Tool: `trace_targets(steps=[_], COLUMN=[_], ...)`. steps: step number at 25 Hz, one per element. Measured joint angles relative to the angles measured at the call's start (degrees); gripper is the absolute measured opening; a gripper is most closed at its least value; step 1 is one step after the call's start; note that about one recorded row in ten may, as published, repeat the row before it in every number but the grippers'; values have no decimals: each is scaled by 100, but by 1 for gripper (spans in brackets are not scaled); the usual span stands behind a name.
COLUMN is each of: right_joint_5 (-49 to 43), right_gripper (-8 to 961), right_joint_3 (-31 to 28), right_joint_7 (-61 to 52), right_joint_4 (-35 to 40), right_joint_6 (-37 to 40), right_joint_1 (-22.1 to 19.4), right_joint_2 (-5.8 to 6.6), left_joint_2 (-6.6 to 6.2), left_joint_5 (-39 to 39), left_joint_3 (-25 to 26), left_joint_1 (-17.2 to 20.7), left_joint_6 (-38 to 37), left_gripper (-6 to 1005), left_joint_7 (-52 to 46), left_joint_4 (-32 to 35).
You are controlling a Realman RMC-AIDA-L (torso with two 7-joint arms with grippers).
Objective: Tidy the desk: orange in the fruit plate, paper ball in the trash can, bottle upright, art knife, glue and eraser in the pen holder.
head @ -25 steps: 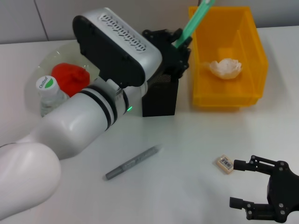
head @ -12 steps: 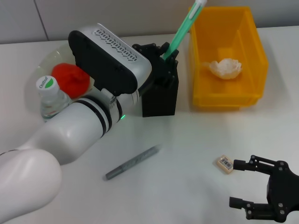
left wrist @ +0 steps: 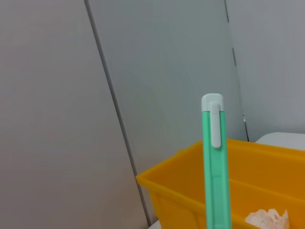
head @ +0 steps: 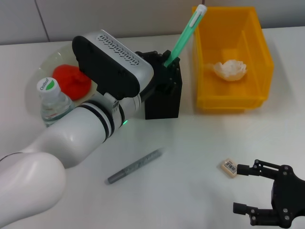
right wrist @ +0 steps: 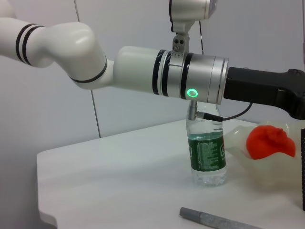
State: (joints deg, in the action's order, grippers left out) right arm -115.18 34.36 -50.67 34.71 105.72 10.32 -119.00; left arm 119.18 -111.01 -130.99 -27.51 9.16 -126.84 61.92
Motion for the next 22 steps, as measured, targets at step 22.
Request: trace_targets(steps=[22], right_joint_5=[-5], right_gripper=[817], right_joint_3=[0], right_joint_7=[-4], right_joint_4=[0], right_joint_6=[7], right_joint_1=[5], right_joint_2=[0], left_joint_2=[0], left_joint_5=[-34], left_joint_3=[-65], left_joint_1=[-27], left_joint_6=[72], left_gripper=[236], left_joint_7=[-193], left_joint_4=[-161])
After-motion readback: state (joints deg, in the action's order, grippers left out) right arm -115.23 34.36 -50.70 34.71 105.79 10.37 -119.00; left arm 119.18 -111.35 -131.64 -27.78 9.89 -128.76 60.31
